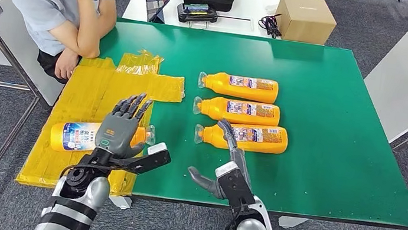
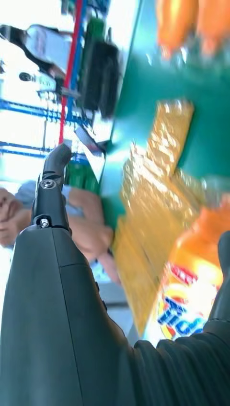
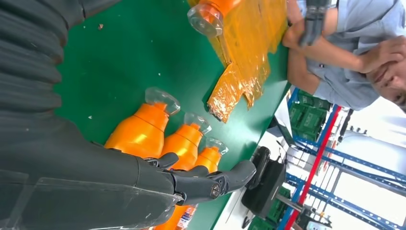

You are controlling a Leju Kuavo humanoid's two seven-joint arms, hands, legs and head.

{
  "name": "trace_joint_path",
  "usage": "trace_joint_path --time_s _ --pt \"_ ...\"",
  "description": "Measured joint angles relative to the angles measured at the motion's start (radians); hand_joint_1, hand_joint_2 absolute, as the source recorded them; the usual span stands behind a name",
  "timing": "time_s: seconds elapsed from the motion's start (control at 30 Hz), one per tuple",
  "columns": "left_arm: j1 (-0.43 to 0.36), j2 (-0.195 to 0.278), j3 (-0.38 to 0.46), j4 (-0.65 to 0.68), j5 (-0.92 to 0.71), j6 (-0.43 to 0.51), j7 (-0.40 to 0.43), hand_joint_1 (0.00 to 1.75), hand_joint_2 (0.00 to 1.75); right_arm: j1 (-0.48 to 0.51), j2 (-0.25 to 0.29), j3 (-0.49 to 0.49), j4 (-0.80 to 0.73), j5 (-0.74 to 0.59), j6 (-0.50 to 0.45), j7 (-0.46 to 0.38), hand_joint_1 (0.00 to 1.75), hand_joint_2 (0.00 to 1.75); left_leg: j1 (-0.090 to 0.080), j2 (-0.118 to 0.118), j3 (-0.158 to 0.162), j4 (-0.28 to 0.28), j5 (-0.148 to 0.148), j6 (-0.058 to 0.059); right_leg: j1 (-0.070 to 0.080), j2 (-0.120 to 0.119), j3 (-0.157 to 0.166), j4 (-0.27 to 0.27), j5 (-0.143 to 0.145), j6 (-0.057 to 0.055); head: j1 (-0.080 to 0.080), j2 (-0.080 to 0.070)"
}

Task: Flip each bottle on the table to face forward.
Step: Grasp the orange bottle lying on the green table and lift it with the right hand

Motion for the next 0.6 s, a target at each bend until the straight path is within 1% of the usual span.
trace_joint_path --time_s 0.23,0.33,0.4,0.5,0.6 --pt "0.035 -0.012 -0.029 -0.070 -0.018 -0.012 0.034 0.00 1.75 0.012 0.002 -0.001 -0.014 0.005 -0.002 0.005 0.00 1.75 0.000 0.000 0.000 0.000 0.000 0.000 0.000 0.000 0.000 0.000 0.000 0.000 0.000 0.000" --pt "0.063 -0.020 -0.051 -0.106 0.015 -0.004 0.002 0.00 1.75 0.023 0.004 -0.002 -0.028 0.014 -0.006 0.008 0.00 1.75 0.000 0.000 0.000 0.000 0.000 0.000 0.000 0.000 -0.001 0.000 0.000 0.000 0.000 0.000" --pt "0.096 -0.029 -0.074 -0.155 0.117 0.006 -0.055 0.00 1.75 0.038 0.006 -0.003 -0.044 0.017 -0.008 0.012 0.00 1.75 0.000 0.000 -0.001 0.000 0.000 0.000 0.000 0.000 -0.001 0.000 0.000 0.000 0.000 0.000" --pt "0.163 -0.037 -0.121 -0.263 0.350 0.008 -0.155 0.00 1.75 0.068 0.009 -0.005 -0.088 0.019 -0.010 0.014 0.00 1.75 0.000 0.000 -0.002 0.000 -0.001 0.000 0.000 0.000 -0.002 0.000 0.000 0.000 0.000 0.000" --pt "0.231 -0.039 -0.156 -0.376 0.533 0.005 -0.221 0.00 1.75 0.100 0.010 -0.008 -0.145 0.034 -0.019 0.015 0.00 1.75 0.000 0.000 -0.003 0.000 -0.002 0.000 0.000 0.000 -0.004 0.000 -0.001 0.000 0.000 0.000"
